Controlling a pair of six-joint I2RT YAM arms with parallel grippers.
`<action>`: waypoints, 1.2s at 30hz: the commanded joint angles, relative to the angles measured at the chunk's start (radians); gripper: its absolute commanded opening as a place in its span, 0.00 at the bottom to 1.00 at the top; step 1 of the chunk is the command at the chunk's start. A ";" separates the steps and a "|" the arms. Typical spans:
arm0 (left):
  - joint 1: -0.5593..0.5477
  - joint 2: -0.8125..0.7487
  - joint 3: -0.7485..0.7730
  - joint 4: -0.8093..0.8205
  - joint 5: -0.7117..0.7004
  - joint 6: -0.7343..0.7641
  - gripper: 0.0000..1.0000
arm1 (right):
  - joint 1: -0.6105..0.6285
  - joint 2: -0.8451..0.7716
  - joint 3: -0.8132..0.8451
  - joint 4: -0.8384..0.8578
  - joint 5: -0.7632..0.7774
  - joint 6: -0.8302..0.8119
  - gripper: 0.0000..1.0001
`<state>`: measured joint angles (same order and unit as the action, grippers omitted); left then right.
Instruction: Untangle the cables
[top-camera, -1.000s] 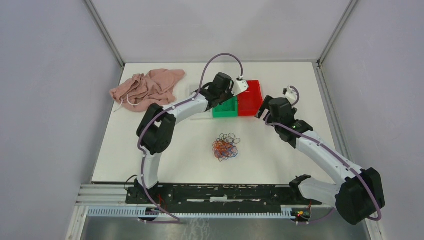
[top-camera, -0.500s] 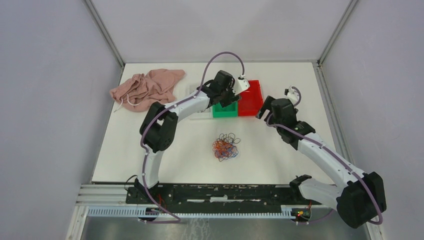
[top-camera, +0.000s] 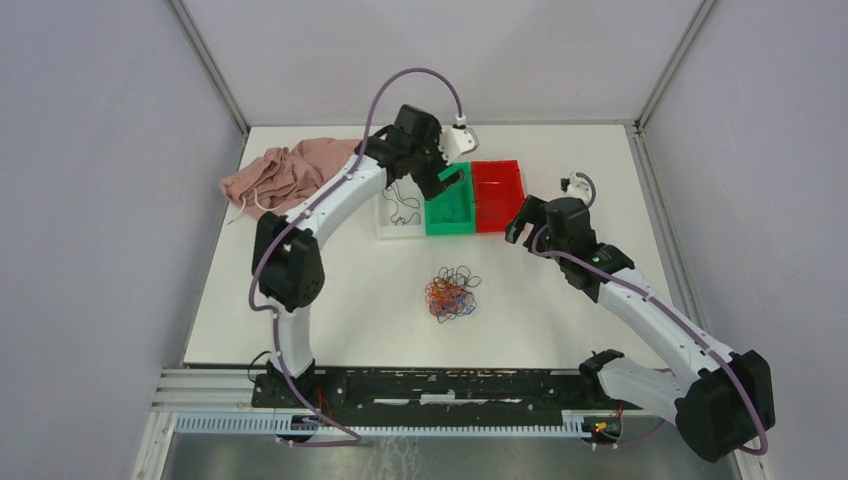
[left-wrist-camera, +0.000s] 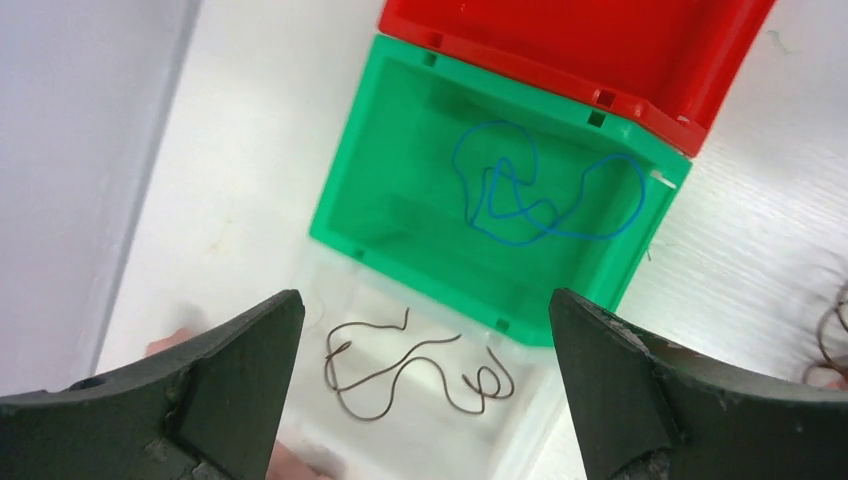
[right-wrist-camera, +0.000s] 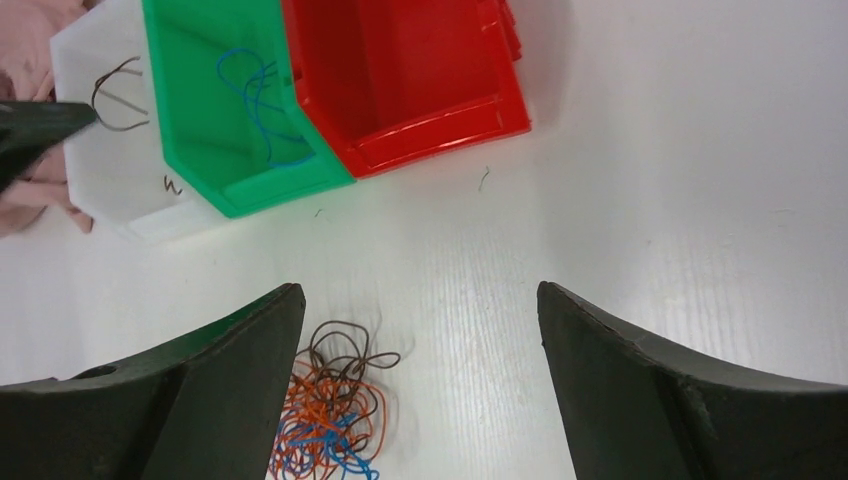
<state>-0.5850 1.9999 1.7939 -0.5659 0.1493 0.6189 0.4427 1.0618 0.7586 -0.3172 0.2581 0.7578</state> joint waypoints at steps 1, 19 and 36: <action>0.028 -0.141 0.079 -0.163 0.167 0.018 0.99 | -0.001 0.021 -0.004 0.056 -0.155 -0.022 0.92; -0.108 -0.514 -0.534 -0.287 0.346 -0.050 0.89 | 0.200 0.191 -0.080 0.191 -0.415 -0.024 0.67; -0.104 -0.597 -0.611 -0.230 0.348 -0.062 0.82 | 0.266 0.319 -0.051 0.231 -0.491 -0.102 0.37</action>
<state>-0.6952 1.4689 1.1568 -0.8124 0.4740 0.5533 0.7052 1.3594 0.6701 -0.1272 -0.2111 0.6880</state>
